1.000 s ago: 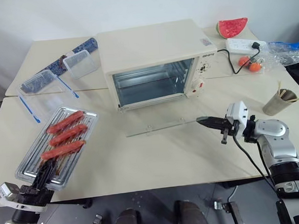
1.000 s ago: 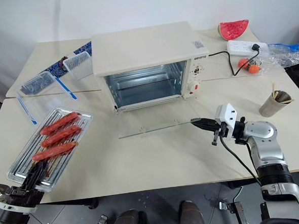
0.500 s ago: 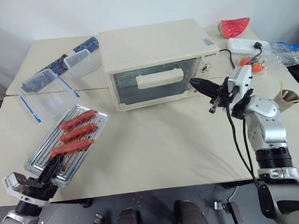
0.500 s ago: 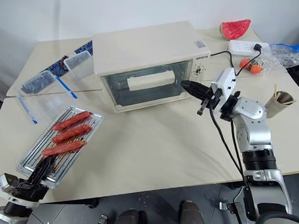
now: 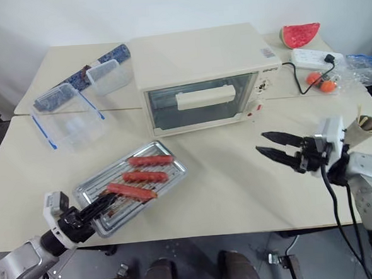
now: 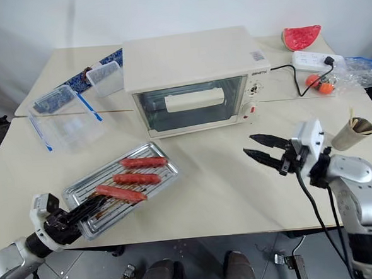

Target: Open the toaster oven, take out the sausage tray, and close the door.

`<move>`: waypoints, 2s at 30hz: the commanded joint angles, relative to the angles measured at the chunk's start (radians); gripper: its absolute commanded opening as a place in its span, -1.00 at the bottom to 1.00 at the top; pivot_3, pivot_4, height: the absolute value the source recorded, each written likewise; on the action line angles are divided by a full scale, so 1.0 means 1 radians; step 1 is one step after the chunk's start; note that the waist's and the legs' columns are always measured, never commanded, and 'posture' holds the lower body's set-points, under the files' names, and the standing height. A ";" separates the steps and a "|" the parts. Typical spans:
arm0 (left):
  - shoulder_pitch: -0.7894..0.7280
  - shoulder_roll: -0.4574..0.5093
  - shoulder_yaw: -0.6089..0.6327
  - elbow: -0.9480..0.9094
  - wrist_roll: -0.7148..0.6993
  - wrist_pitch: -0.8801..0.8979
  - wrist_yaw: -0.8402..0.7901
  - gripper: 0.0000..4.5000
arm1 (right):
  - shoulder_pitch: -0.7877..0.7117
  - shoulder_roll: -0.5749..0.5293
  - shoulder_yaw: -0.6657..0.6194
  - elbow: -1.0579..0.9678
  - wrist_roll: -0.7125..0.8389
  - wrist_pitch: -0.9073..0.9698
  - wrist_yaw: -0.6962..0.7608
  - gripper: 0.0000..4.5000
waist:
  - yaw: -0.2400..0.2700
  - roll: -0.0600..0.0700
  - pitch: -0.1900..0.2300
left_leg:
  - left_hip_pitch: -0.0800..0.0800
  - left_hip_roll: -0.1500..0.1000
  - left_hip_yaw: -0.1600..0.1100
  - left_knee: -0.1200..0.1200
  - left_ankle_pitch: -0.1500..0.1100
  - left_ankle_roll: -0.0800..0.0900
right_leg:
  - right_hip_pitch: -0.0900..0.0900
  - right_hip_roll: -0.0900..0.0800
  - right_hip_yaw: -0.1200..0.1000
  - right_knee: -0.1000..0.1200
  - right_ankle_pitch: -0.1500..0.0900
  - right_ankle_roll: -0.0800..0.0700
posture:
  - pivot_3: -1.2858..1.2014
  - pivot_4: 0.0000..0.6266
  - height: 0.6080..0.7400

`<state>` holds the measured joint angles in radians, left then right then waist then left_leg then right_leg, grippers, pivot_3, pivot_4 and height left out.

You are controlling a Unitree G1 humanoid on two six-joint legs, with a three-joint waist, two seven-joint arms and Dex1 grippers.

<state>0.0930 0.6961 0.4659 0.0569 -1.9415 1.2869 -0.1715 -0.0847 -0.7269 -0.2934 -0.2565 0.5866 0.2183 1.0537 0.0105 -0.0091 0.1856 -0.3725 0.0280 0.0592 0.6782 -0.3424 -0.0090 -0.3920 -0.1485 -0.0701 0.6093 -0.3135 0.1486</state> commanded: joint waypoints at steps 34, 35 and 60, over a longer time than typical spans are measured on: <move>-0.807 -0.407 -0.297 0.435 0.784 0.246 0.011 -1.00 | 0.659 0.100 -0.322 -0.388 0.105 -0.109 -0.014 0.99 | 0.046 0.001 -0.002 | 0.013 -0.002 0.006 0.004 0.001 0.001 | 0.018 0.000 -0.001 -0.007 0.003 0.002 | 0.03 -0.52 1.00; -0.807 -0.412 -0.291 0.426 0.795 0.262 0.022 -1.00 | 0.658 0.100 -0.320 -0.391 0.105 -0.108 -0.018 0.99 | 0.046 0.001 -0.002 | 0.014 -0.002 0.006 0.004 0.001 0.001 | 0.018 0.000 -0.001 -0.007 0.003 0.002 | 0.03 -0.52 1.00; -0.685 -0.321 -0.217 0.027 0.926 0.206 -0.085 0.73 | 0.612 0.082 -0.266 -0.362 0.084 -0.111 -0.010 1.00 | 0.013 0.000 -0.002 | 0.014 0.000 0.006 0.000 0.000 -0.001 | 0.016 0.002 -0.001 -0.009 0.003 0.002 | 0.03 -0.52 1.00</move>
<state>-0.6116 0.3357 0.2250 0.1276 -1.0432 1.5221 -0.2303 0.5299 -0.6312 -0.5543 -0.6189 0.6664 0.1274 1.0304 0.0232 -0.0087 0.1835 -0.3581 0.0287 0.0653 0.6776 -0.3423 -0.0104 -0.3764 -0.1463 -0.0712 0.6006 -0.3110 0.1504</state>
